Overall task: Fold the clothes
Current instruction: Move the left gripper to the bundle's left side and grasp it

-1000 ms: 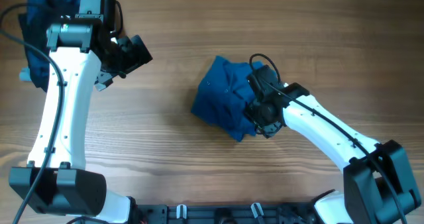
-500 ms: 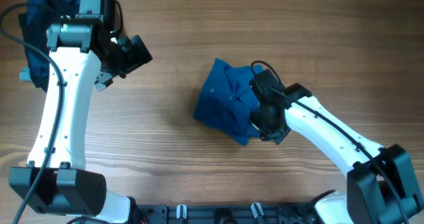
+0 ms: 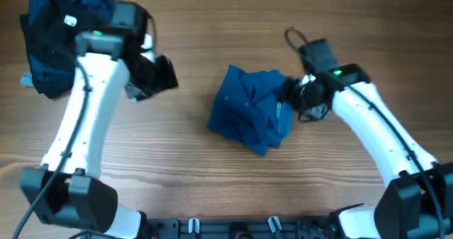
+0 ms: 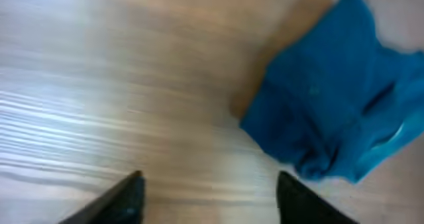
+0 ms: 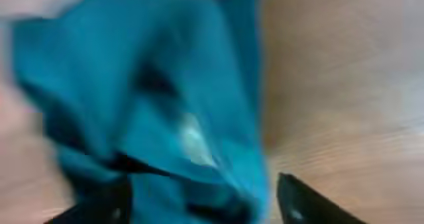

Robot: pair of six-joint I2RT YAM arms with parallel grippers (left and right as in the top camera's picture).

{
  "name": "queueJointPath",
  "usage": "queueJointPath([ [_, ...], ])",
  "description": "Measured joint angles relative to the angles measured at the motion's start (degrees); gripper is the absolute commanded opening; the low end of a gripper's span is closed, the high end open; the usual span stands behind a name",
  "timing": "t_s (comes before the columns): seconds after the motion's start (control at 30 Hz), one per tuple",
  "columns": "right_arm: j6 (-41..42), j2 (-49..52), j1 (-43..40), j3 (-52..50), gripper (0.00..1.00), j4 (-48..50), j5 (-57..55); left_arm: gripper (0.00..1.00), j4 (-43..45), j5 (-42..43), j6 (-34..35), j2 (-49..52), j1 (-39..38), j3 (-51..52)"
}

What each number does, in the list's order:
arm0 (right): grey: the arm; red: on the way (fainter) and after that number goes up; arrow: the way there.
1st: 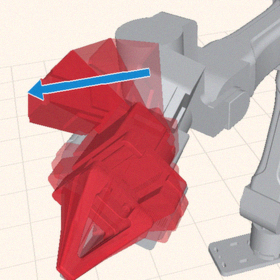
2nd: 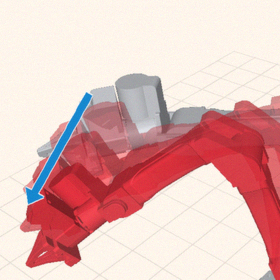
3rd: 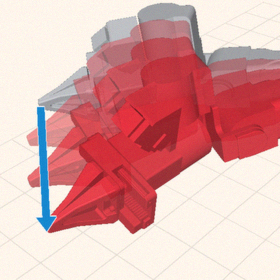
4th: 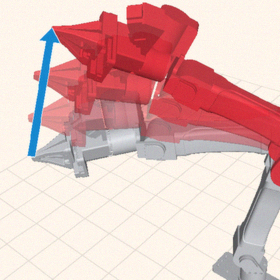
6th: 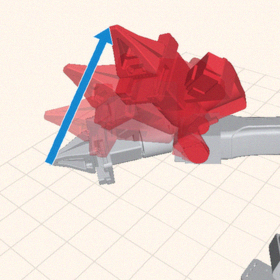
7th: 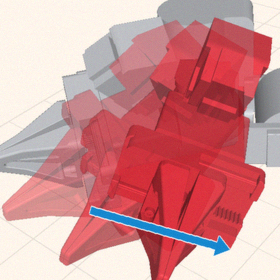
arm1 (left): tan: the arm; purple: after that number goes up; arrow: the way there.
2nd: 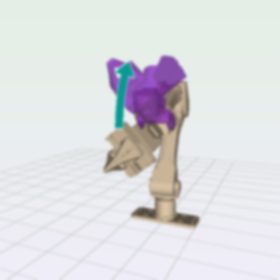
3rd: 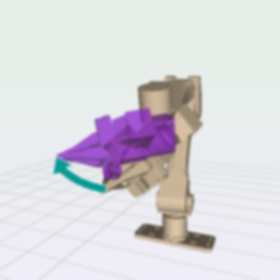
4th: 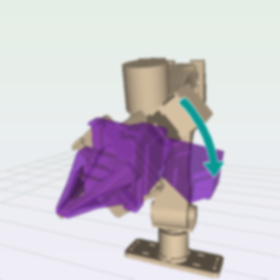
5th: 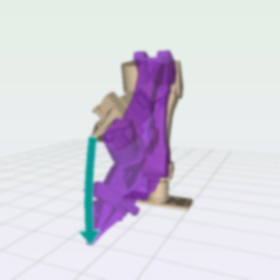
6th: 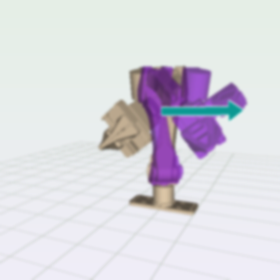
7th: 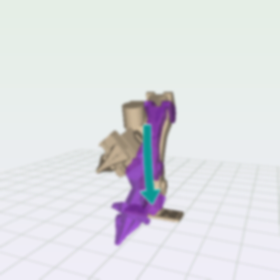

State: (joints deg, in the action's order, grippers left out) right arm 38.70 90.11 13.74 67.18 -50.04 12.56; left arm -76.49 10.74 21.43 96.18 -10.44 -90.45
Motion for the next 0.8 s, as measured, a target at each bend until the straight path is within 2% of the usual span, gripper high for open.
queueJointPath([
  [0.03,-2.82,-0.11,-1.73,0.26,0.34,2.86,5.51,0.04,3.37,1.79,-0.57,-0.04,-1.88,3.23],
  [0.13,-6.14,-0.11,-2.78,0.33,0.25,5.46,12.66,0.04,11.32,7.63,-0.48,0.37,-7.85,11.43],
  [0.23,-7.32,-0.11,-2.75,0.33,0.22,7.65,15.13,0.04,16.61,11.74,0.74,0.39,-12.81,16.48],
  [0.33,-7.54,-0.11,-2.75,0.33,0.24,9.33,15.82,0.04,22.36,14.67,1.22,0.55,-16.63,19.08],
  [0.4,-7.54,-0.13,-2.75,0.33,0.24,9.55,15.96,0.04,22.84,16.02,1.40,1.60,-19.28,19.50],
  [0.5,-7.54,-0.11,-2.75,0.33,0.24,9.90,15.96,0.04,23.67,16.41,1.62,7.10,-19.58,19.61],
  [0.8,-7.54,-0.11,-2.75,0.33,0.24,10.08,15.93,0.04,28.06,13.97,1.79,13.90,-19.41,20.04],
])
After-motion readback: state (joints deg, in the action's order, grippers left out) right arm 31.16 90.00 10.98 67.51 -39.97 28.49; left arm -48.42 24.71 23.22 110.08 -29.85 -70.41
